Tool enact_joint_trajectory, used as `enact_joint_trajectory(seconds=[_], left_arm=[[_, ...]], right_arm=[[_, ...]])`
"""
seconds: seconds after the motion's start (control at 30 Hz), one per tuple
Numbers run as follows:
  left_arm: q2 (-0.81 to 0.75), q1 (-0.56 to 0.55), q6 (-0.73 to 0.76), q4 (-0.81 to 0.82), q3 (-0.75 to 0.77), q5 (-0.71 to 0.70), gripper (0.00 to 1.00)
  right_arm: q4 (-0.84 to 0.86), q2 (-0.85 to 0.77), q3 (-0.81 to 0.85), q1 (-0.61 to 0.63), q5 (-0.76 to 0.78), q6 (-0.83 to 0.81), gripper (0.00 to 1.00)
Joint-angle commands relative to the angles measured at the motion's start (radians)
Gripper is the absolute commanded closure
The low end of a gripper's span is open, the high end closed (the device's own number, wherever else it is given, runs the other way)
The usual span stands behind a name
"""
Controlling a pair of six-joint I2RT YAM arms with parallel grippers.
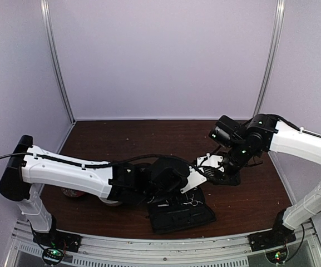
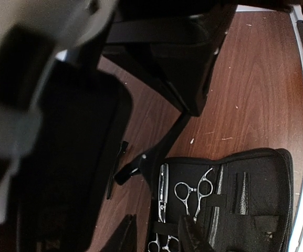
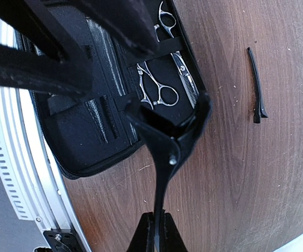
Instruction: Sort the hair-cutting tools
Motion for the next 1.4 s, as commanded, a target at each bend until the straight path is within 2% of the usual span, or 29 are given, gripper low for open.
enact_joint_trajectory(seconds=[0.0, 0.43, 0.73, 0.87, 1.0, 1.17, 1.27, 1.37], left_arm=[[0.018, 0.004, 0.016, 0.043, 0.03, -0.026, 0.69], [0.04, 0.004, -0.003, 0.106, 0.032, -0.003, 0.8], [0.043, 0.005, -0.022, 0.103, 0.026, -0.032, 1.0], [0.042, 0.004, -0.039, 0.102, 0.022, -0.048, 1.0], [0.01, 0.004, -0.116, 0.01, 0.01, -0.044, 1.0], [-0.161, -0.003, -0.302, -0.109, -0.15, -0.017, 1.0], [-0.252, -0.013, -0.416, -0.159, -0.249, -0.02, 1.0], [-0.321, -0.021, -0.515, -0.182, -0.333, -0.015, 1.0]], right_arm=[[-0.012, 0.015, 0.035, 0.01, -0.022, 0.016, 1.0], [-0.024, 0.032, 0.072, 0.01, -0.071, 0.039, 1.0], [-0.022, 0.027, 0.069, 0.01, -0.085, 0.036, 1.0], [-0.029, 0.012, 0.065, 0.01, -0.117, 0.03, 0.93], [-0.026, -0.061, 0.02, -0.013, -0.134, 0.001, 0.71], [0.094, -0.191, -0.095, -0.044, -0.139, 0.001, 0.55], [0.201, -0.176, -0.131, -0.057, -0.121, 0.01, 0.52], [0.28, -0.05, -0.114, -0.064, -0.089, 0.011, 0.58]])
